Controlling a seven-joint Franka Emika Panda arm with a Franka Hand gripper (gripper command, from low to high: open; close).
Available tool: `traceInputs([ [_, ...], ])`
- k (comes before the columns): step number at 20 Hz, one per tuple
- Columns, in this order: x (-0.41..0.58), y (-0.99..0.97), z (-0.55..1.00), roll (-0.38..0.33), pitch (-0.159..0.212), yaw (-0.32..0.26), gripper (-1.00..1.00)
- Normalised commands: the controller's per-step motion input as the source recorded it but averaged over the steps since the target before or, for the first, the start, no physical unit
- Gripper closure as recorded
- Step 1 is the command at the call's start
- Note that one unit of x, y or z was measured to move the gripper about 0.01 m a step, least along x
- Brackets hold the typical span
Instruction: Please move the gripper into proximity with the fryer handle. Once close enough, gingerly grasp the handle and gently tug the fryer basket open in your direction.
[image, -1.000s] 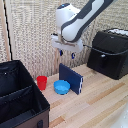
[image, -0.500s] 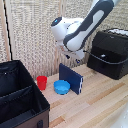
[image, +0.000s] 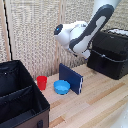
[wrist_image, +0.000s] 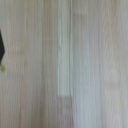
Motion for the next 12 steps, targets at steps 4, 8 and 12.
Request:
traceInputs([
  [4,-0.39,-0.52,-0.24,-0.123,-0.076,0.078,-1.0],
  [8,-0.604,-0.42,-0.2,-0.11,-0.096,0.086,-1.0],
  [12,-0.502,-0.47,-0.19,-0.089,-0.104,0.118,-1.0],
])
